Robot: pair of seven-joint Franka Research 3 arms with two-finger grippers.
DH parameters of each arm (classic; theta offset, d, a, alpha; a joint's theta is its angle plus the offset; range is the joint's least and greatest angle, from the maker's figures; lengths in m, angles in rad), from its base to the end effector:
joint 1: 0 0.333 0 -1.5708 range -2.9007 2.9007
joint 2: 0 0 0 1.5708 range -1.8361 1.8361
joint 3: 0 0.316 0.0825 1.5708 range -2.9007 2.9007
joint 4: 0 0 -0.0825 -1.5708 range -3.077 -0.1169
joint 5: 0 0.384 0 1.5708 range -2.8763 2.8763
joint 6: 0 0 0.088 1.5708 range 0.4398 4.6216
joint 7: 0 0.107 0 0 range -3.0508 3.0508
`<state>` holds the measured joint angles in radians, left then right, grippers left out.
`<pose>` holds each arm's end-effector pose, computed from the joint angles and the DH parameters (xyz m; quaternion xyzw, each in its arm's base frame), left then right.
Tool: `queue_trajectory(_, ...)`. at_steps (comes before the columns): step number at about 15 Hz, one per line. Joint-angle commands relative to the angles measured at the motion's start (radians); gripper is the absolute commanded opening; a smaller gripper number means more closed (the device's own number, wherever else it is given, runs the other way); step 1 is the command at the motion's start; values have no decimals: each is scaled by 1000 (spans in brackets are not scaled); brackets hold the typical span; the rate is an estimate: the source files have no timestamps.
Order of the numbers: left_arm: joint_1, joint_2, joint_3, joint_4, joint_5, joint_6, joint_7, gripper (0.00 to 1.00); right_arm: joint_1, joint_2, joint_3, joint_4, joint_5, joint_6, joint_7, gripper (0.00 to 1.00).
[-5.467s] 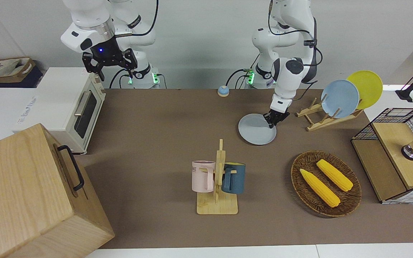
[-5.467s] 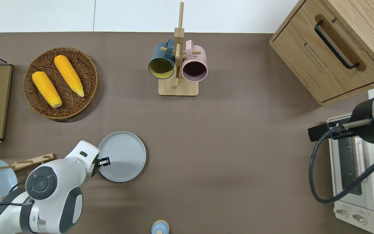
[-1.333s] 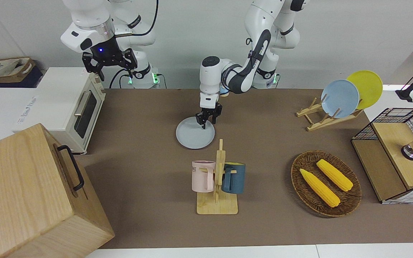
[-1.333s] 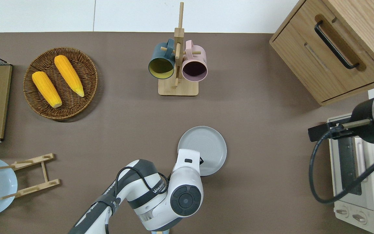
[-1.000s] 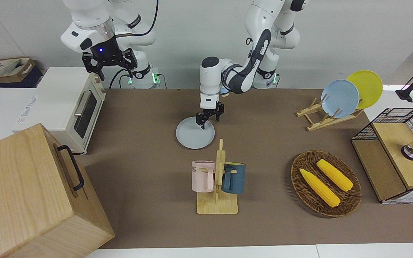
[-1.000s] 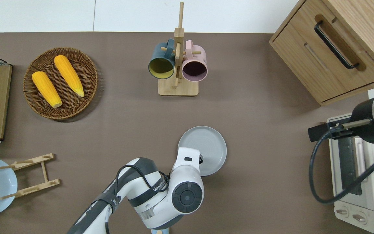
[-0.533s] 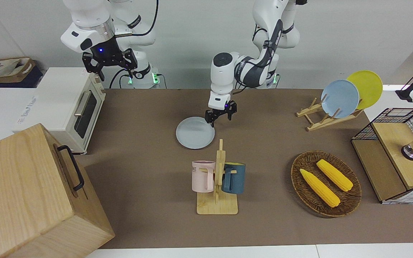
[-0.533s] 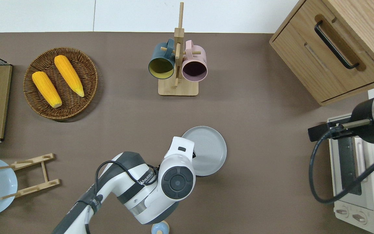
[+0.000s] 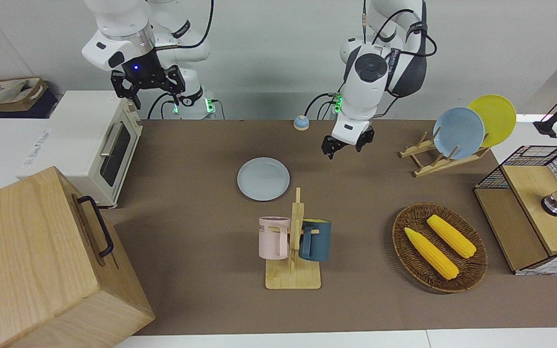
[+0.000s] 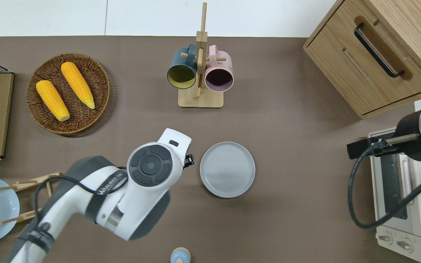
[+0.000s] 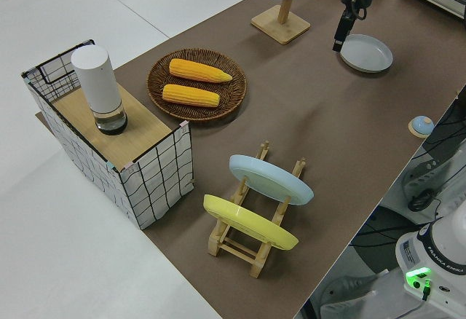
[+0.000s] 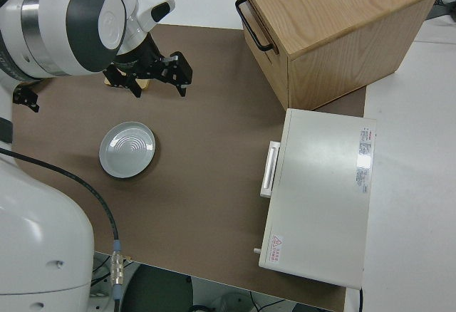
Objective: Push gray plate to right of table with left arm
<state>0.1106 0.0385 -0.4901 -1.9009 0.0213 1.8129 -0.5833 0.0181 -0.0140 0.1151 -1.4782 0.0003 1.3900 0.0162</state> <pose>0.5178 -0.2018 0.4694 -0.9933 -0.0980 0.0535 0.0292 0.5262 0.0711 0.6597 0.9976 0.0584 -0.0370 0.0034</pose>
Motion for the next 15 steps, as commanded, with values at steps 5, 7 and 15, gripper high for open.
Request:
queue_trajectory(5,181,-31,-7,163,-21,-249,319,1000,-20,-3,17,9,4,-16,13,983)
queue_trajectory(7,198,-32,-5,223,-14,-297,350,1000,-20,-3,17,9,6,-16,13,983)
queue_trajectory(15,224,-74,-15,252,-9,-300,499,1000,-20,-3,15,9,4,-16,13,983)
